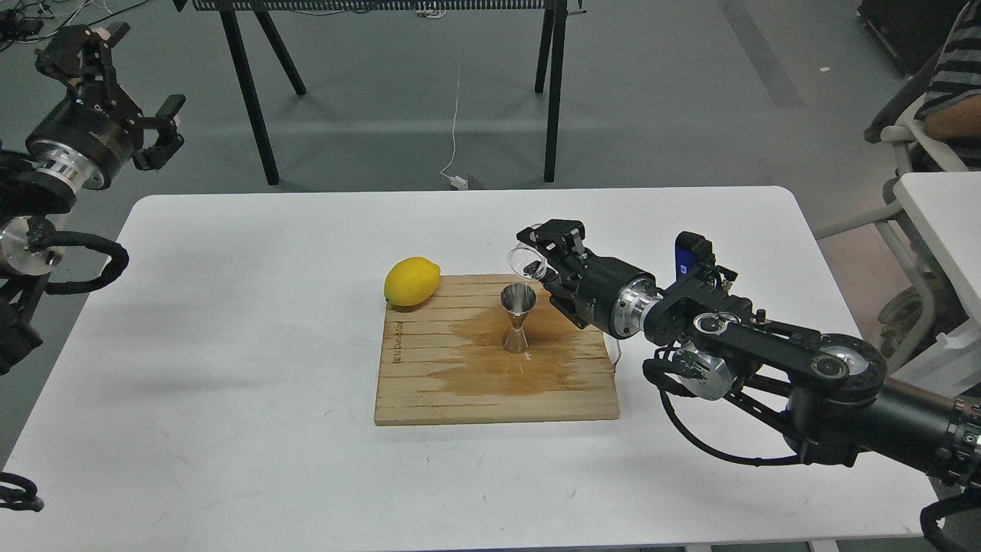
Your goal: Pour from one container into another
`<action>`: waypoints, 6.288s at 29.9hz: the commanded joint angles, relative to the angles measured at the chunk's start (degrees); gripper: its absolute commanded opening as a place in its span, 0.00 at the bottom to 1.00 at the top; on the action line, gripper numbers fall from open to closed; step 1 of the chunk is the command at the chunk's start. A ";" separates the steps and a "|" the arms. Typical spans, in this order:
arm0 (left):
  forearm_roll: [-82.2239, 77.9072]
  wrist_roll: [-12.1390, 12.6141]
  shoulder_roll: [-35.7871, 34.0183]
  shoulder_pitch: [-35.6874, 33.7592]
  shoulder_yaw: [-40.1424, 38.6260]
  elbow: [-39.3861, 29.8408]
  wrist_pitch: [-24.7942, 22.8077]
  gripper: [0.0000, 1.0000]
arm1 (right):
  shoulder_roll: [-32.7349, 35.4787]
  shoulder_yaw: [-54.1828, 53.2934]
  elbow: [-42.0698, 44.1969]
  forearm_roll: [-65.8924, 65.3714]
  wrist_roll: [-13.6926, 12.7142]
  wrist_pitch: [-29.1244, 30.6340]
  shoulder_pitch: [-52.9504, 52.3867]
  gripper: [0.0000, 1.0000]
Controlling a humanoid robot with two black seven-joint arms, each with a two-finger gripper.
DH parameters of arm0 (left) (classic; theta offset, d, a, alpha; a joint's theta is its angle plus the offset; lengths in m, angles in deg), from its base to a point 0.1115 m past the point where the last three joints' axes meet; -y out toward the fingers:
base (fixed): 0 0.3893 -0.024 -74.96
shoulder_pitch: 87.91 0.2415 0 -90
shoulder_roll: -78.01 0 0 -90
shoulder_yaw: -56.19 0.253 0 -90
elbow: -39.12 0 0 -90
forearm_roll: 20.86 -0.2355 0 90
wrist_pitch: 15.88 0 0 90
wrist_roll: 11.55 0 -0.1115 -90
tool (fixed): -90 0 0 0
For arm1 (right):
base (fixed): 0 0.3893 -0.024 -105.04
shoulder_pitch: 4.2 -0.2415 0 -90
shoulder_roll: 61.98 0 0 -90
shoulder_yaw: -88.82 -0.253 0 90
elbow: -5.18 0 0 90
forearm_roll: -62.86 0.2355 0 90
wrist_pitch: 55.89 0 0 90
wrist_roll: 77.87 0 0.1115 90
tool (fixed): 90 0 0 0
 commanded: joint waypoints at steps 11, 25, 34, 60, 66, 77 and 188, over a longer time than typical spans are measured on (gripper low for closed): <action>0.00 0.00 -0.44 -0.09 0.00 0.00 0.00 0.99 | -1.10 4.11 1.06 -2.90 0.18 0.00 -2.24 0.32; 0.00 0.00 -0.52 -0.44 0.00 0.00 0.00 0.99 | -1.10 5.69 1.85 -5.80 0.35 0.18 -3.73 0.32; 0.00 0.00 -0.52 -0.44 0.00 0.00 0.00 0.99 | -1.10 6.57 3.00 -7.74 0.79 0.18 -3.99 0.32; 0.00 0.00 -0.61 -0.53 -0.08 0.00 0.09 0.99 | -1.01 9.47 3.09 -11.08 3.34 0.35 -5.58 0.33; 0.00 0.00 -0.70 -0.53 -0.08 0.00 0.00 0.99 | -0.93 9.65 3.44 -11.87 4.04 0.35 -5.58 0.33; 0.00 0.00 -0.79 -0.53 0.00 0.00 0.09 0.99 | -0.84 9.74 4.32 -13.71 4.66 0.35 -5.58 0.33; 0.00 0.00 -2.90 -1.67 0.09 0.00 0.18 0.99 | -18.77 -62.77 25.41 43.24 9.49 9.14 31.34 0.92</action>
